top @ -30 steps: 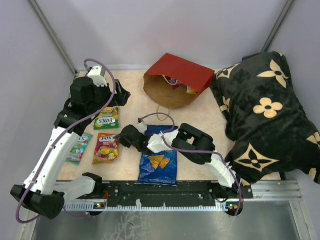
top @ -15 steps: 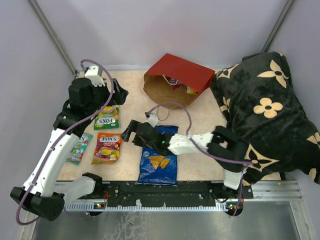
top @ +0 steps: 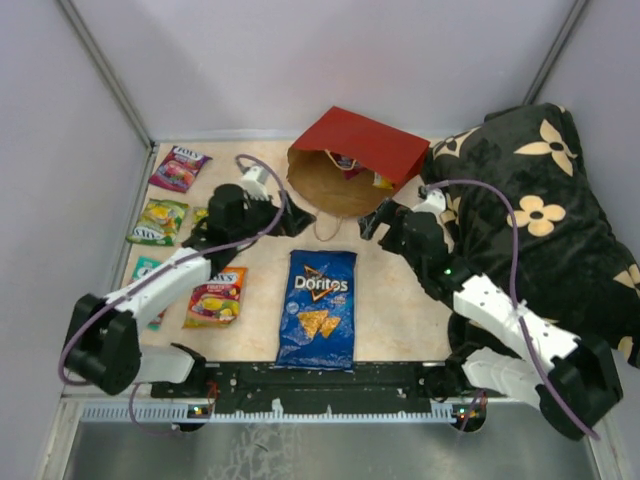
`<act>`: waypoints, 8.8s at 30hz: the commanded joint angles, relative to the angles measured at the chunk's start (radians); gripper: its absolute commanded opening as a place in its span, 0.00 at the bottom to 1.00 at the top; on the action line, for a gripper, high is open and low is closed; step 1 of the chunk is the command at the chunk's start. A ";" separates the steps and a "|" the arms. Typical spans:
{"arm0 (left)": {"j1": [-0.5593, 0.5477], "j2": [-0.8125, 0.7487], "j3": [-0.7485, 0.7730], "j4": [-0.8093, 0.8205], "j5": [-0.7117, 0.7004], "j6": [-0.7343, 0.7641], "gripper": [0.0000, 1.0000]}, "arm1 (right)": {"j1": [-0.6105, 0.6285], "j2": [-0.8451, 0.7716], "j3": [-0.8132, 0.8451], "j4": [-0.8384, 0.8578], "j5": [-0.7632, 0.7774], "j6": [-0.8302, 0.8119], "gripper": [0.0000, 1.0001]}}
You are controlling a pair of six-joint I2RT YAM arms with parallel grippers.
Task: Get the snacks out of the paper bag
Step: Take out the snack from the paper bag, then place the snack at the center of the board, then take out the snack from the paper bag.
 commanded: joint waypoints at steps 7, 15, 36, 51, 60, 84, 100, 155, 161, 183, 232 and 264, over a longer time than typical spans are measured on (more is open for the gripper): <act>-0.159 0.532 0.273 0.565 -0.043 0.166 0.96 | -0.108 -0.214 0.074 -0.107 -0.011 -0.148 0.99; -0.167 0.902 0.379 0.990 -0.001 0.006 0.94 | -0.137 -0.337 0.068 -0.209 0.011 -0.158 0.99; -0.242 1.109 0.473 1.187 -0.353 -1.059 1.00 | -0.148 -0.448 0.055 -0.287 0.067 -0.179 0.99; -0.231 1.130 0.857 0.334 -0.312 -1.073 1.00 | -0.148 -0.518 0.054 -0.340 0.096 -0.169 0.99; -0.224 1.232 0.925 0.259 -0.327 -1.128 0.99 | -0.148 -0.517 0.036 -0.333 0.079 -0.153 0.99; -0.210 1.470 1.394 -0.061 -0.592 -0.670 0.98 | -0.148 -0.479 0.037 -0.312 0.050 -0.152 0.99; -0.217 1.512 1.408 0.004 -0.522 -0.612 0.33 | -0.148 -0.463 0.031 -0.291 0.034 -0.151 0.99; -0.268 0.130 -0.047 0.325 0.017 -0.296 0.00 | -0.148 -0.445 -0.013 -0.232 0.034 -0.164 0.99; -0.341 0.207 -0.015 0.305 0.343 -0.157 0.00 | -0.148 -0.478 0.023 -0.275 0.094 -0.222 0.99; -0.489 0.610 0.016 0.646 0.062 -0.550 0.00 | -0.148 -0.600 0.037 -0.380 0.197 -0.290 0.99; -0.312 0.422 0.056 0.274 -0.303 -0.315 0.79 | -0.148 -0.588 -0.016 -0.344 0.176 -0.323 0.99; -0.110 1.056 0.605 0.544 -0.243 -1.121 0.78 | -0.148 -0.695 -0.028 -0.438 0.205 -0.281 0.99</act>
